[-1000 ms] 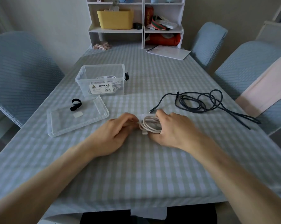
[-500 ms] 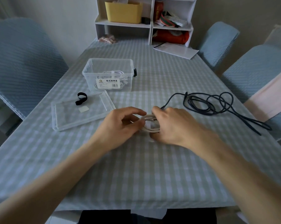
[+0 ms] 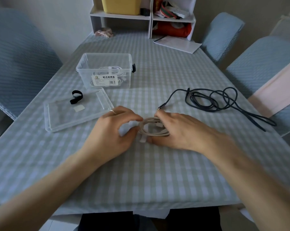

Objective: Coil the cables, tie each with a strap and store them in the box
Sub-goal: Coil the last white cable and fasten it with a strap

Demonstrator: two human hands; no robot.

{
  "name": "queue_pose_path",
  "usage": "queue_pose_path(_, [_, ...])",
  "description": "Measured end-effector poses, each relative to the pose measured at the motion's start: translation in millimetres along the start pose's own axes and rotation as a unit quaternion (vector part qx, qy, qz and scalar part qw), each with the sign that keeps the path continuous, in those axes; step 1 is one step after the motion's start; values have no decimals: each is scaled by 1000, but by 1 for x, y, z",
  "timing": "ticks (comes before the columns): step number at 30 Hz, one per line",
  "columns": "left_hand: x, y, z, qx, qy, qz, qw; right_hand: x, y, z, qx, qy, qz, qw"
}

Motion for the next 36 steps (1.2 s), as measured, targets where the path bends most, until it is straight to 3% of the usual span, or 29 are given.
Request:
queue_pose_path(3, [6, -7, -4, -37, 10, 18, 999, 3, 1, -1, 3, -9, 12, 1000])
queue_pose_path(8, [6, 3, 8, 40, -50, 114, 991, 4, 6, 2, -1, -24, 43, 999])
queue_pose_path(12, [7, 7, 16, 55, -102, 132, 984, 3, 4, 6, 1, -33, 56, 998])
queue_pose_path(19, [-2, 6, 21, 52, -49, 129, 989, 3, 4, 9, 16, -59, 41, 997])
queue_pose_path(30, [-5, 17, 26, 100, 31, 281, 954, 5, 2, 12, 13, -56, 32, 998])
queue_pose_path(36, [-4, 21, 27, 99, 33, 306, 946, 8, 3, 14, 5, -61, 41, 997])
Point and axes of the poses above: each hand's wrist, its own y-axis towards the middle knuckle, its own x-axis out of the back of the hand, z = x × y, the point moved 3 cm from there along y, towards the middle knuckle, and after that the axes turned 10 degrees about -x, right-handed, at the moved point
